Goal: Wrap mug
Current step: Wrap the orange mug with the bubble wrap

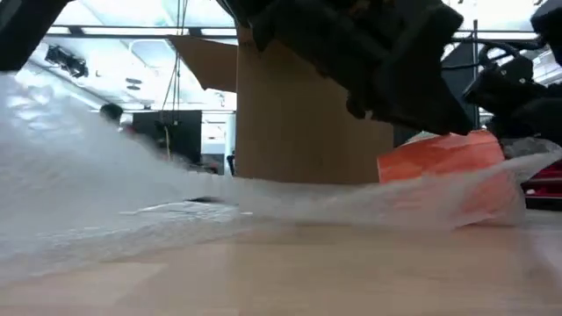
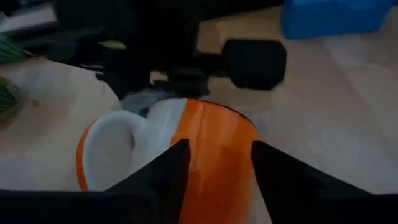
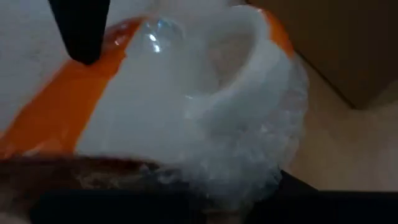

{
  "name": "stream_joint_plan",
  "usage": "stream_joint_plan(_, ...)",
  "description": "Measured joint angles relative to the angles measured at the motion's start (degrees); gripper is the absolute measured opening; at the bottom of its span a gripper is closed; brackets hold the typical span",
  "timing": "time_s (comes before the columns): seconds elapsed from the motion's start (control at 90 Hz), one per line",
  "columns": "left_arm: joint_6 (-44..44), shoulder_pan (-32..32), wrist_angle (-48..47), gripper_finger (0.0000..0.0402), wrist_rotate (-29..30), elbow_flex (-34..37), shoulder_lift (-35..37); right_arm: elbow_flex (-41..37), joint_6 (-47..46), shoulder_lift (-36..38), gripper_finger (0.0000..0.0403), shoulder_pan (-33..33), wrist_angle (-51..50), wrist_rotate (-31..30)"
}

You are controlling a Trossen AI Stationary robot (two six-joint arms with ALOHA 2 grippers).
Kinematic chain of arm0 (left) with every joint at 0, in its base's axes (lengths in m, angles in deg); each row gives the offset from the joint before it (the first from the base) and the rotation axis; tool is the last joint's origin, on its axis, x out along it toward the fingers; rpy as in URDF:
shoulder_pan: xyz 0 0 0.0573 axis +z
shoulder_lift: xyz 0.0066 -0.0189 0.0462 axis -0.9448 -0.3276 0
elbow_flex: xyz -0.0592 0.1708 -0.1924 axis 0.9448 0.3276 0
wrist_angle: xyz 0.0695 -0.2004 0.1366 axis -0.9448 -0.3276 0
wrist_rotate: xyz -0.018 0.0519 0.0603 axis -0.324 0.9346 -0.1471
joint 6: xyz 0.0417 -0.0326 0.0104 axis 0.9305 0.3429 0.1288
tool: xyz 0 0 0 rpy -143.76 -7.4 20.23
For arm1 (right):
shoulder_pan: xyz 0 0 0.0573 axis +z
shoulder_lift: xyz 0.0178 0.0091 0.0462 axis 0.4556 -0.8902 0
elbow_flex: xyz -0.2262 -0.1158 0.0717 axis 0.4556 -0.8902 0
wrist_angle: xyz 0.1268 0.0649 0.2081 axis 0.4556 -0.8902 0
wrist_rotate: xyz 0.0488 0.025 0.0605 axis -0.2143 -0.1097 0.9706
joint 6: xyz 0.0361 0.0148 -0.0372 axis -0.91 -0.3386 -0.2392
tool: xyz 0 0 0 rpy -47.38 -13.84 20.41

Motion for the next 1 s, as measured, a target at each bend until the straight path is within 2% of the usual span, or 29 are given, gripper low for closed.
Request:
stream_joint_plan(0.189, -0.19, 0.52, -9.91, 0.0162, 3.16, 0.35, 5.71, 8.71, 0.6, 0.79, 0.0009, 0.07, -17.59, -0.69)
stream_joint_plan(0.278, -0.96, 0.62, -15.26, 0.0162, 7.43, 0.37, 7.11, 14.42, 1.78, 0.76, 0.0006, 0.29, -28.62, -1.39)
stream_joint_plan(0.367, -4.05, 0.7, -19.2, 0.0162, 10.8, 0.29, 7.39, 20.82, 2.99, 0.74, 0.0005, 0.34, -40.47, -1.63)
stream_joint_plan(0.5, -10.61, 0.61, -19.43, 0.0162, 11.34, 3.77, 7.23, 27.63, 4.34, 0.74, 0.0003, 0.24, -53.21, -4.16)
stream_joint_plan(0.644, -17.62, 0.05, -15.9, 0.0162, 10.93, 9.93, 6.97, 30.15, 5.45, 0.74, 0.0003, -0.17, -58.72, -8.05)
stream_joint_plan(0.8, -23.53, -0.43, -8.65, 0.0162, 9.72, 15.45, 7.02, 30.76, 12.09, -0.46, 0.0002, -1.68, -57.43, -11.46)
stream_joint_plan(0.922, -24.67, -0.73, -5.08, 0.0162, 9.09, 16.48, 7.11, 30.7, 17.57, -5.1, 0.0002, -3.38, -56.09, -11.82)
stream_joint_plan(1.0, -24.69, -0.81, -5.24, 0.0162, 8.82, 16.48, 7.11, 31.27, 19.0, -9.41, 0.0002, -3.54, -56.72, -15.31)
